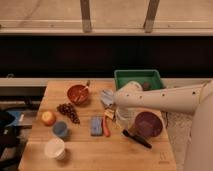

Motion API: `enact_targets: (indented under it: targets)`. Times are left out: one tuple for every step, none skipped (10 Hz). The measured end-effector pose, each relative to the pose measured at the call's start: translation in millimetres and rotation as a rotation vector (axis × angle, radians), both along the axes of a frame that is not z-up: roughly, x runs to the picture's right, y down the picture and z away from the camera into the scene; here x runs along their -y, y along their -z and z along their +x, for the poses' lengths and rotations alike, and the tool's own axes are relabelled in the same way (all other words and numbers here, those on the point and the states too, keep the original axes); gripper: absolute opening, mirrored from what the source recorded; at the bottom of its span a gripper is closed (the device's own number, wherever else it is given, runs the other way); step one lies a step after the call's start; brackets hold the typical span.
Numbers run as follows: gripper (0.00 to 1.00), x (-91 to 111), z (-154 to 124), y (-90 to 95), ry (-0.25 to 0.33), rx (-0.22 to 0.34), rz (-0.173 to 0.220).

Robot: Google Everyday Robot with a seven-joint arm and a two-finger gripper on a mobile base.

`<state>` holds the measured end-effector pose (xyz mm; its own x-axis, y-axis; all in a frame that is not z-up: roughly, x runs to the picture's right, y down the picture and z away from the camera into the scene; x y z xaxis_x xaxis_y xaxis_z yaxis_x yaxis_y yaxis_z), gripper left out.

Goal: Place brush in plastic cup

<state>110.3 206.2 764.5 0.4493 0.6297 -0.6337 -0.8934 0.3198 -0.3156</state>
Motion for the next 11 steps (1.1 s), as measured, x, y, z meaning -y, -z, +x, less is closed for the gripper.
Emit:
enact_targets:
  targets:
    - [0.0, 12.7, -5.9, 3.8, 0.018, 0.027, 0.029]
    - [0.0, 24.8, -17.2, 5.8, 0.044, 0.067, 0.055]
    - [0.0, 34.2, -30.1, 7.3, 0.067, 0.107, 0.072]
    - [0.0, 44.0, -47.4, 8.8, 0.099, 0.162, 0.089]
    - [0.0, 52.7, -65.0, 10.3, 0.133, 0.216, 0.103]
    - [0.0, 61.2, -87.9, 11.8, 0.176, 0.281, 0.116]
    - [0.0, 67.7, -109.6, 13.3, 0.218, 0.342, 0.12]
    - [0.0, 74.5, -130.2, 15.1, 0.254, 0.399, 0.124]
    - [0.0, 81.3, -155.5, 18.0, 0.297, 0.471, 0.122]
    - [0.0, 84.6, -174.7, 22.3, 0.329, 0.53, 0.118]
    - [0.0, 86.4, -184.2, 24.2, 0.348, 0.561, 0.117]
